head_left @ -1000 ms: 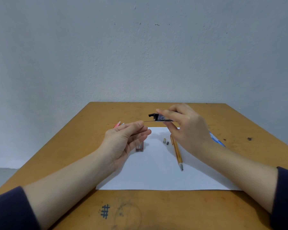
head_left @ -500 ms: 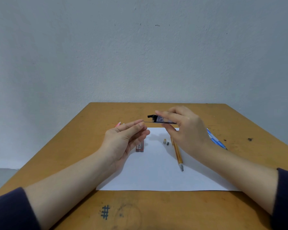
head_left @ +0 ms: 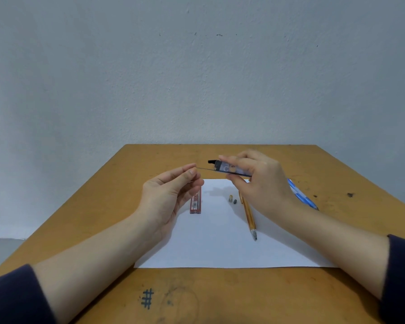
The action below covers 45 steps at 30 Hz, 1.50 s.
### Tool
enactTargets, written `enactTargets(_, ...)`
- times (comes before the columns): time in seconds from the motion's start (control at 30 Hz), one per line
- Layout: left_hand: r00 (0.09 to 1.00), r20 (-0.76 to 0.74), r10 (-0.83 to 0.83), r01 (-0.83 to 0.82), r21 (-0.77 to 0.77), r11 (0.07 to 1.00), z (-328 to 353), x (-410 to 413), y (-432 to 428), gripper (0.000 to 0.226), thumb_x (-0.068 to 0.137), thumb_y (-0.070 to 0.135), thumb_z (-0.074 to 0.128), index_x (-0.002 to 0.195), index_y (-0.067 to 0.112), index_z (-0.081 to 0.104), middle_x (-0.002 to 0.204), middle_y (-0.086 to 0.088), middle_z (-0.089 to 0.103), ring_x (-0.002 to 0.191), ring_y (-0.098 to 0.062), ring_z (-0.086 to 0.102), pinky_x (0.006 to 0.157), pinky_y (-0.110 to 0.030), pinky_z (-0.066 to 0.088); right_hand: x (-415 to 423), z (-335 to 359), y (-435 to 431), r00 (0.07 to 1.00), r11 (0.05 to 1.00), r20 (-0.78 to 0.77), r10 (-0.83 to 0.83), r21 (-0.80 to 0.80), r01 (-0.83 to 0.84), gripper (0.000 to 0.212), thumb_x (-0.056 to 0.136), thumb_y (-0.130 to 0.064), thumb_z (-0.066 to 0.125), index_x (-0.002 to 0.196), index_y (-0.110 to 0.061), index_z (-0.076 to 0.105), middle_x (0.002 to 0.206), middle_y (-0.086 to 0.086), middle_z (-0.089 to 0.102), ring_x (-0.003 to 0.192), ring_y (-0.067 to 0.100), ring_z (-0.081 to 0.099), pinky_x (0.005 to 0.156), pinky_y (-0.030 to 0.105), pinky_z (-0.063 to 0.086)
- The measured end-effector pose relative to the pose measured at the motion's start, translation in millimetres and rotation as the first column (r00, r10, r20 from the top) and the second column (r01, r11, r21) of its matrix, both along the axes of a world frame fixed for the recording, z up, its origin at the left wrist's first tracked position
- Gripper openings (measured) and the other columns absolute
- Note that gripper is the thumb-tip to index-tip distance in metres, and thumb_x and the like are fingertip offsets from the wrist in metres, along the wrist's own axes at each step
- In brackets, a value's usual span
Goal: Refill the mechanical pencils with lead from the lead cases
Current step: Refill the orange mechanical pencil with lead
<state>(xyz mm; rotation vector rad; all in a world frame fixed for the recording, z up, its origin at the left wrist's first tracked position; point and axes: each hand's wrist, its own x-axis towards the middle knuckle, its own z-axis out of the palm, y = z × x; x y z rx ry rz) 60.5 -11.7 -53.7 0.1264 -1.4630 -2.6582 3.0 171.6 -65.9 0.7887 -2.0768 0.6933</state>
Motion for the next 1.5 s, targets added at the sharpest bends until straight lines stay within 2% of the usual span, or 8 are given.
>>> enactTargets(0.4,0.997,-0.055,0.05,-0.055,-0.087,0.995,1,-3,-4,0.009,0.085,0.003,0.063,0.091,0.006,0.07,0.08,-0.008,0.072,0.072,-0.014,0.069,0.062,-0.02,0.056,0,0,1,0.992,0.999,0.122,-0.02,-0.029,0.023,0.041,0.077,-0.011,0.075,0.115,-0.024,0.068,0.092,-0.001,0.066,0.085,0.018,0.06,0.068,0.042,0.053)
enactTargets(0.6,0.99,-0.109,0.089,-0.101,-0.112,0.989,5,-7,-9,0.007,0.087,0.002,0.062,0.086,0.006,0.067,0.082,-0.005,0.074,0.078,-0.014,0.07,0.065,-0.02,0.056,-3,2,4,0.983,0.996,0.175,-0.054,-0.066,0.067,0.039,0.078,-0.008,0.072,0.113,-0.026,0.069,0.091,-0.002,0.065,0.085,0.017,0.059,0.072,0.04,0.052)
enactTargets(0.77,0.987,-0.159,0.031,-0.052,-0.134,0.99,7,-7,-9,0.011,0.092,0.002,0.054,0.087,0.009,0.06,0.092,-0.006,0.075,0.084,-0.017,0.072,0.075,-0.024,0.055,-4,3,5,0.974,0.992,0.214,-0.074,-0.084,0.094,0.039,0.078,-0.009,0.072,0.113,-0.028,0.069,0.089,-0.004,0.064,0.082,0.014,0.057,0.072,0.036,0.051)
enactTargets(0.97,0.991,-0.129,-0.047,0.034,-0.105,0.994,7,-6,-10,0.011,0.092,0.001,0.053,0.09,0.007,0.062,0.073,-0.004,0.07,0.069,-0.014,0.067,0.063,-0.021,0.055,-3,4,5,0.971,0.99,0.228,-0.071,-0.1,0.096,0.04,0.078,-0.009,0.072,0.113,-0.027,0.069,0.089,-0.003,0.065,0.081,0.013,0.058,0.072,0.032,0.05)
enactTargets(1.2,0.985,-0.064,-0.161,0.151,-0.144,0.978,5,-6,-10,0.02,0.085,0.004,0.061,0.104,0.006,0.067,0.077,-0.003,0.07,0.068,-0.01,0.065,0.062,-0.02,0.054,4,9,3,0.963,0.984,0.265,0.043,-0.179,0.006,0.039,0.079,-0.008,0.073,0.115,-0.023,0.068,0.096,-0.004,0.067,0.088,0.009,0.06,0.078,0.022,0.048)
enactTargets(1.37,0.985,-0.039,-0.166,0.156,-0.195,0.968,2,-8,-11,0.023,0.079,0.007,0.065,0.102,0.007,0.069,0.081,-0.005,0.072,0.07,-0.011,0.065,0.065,-0.02,0.054,3,9,1,0.945,0.96,0.303,0.118,-0.278,-0.031,0.039,0.083,-0.013,0.071,0.121,-0.02,0.064,0.099,-0.013,0.067,0.086,-0.004,0.059,0.081,0.01,0.045)
enactTargets(1.43,0.988,-0.023,-0.154,0.146,-0.207,0.968,1,-8,-11,0.021,0.08,0.007,0.065,0.1,0.007,0.07,0.082,-0.005,0.072,0.069,-0.011,0.064,0.065,-0.019,0.053,3,9,0,0.94,0.945,0.303,0.158,-0.322,-0.055,0.041,0.083,-0.013,0.071,0.122,-0.023,0.063,0.094,-0.02,0.064,0.085,-0.003,0.061,0.083,0.012,0.046)
enactTargets(1.5,0.99,-0.01,-0.142,0.136,-0.216,0.967,1,-8,-11,0.018,0.082,0.005,0.064,0.099,0.008,0.07,0.082,-0.005,0.073,0.068,-0.01,0.064,0.064,-0.019,0.053,7,11,0,0.925,0.923,0.301,0.233,-0.369,-0.113,0.048,0.084,-0.01,0.069,0.124,-0.034,0.056,0.09,-0.017,0.064,0.088,0.006,0.065,0.085,0.021,0.051)
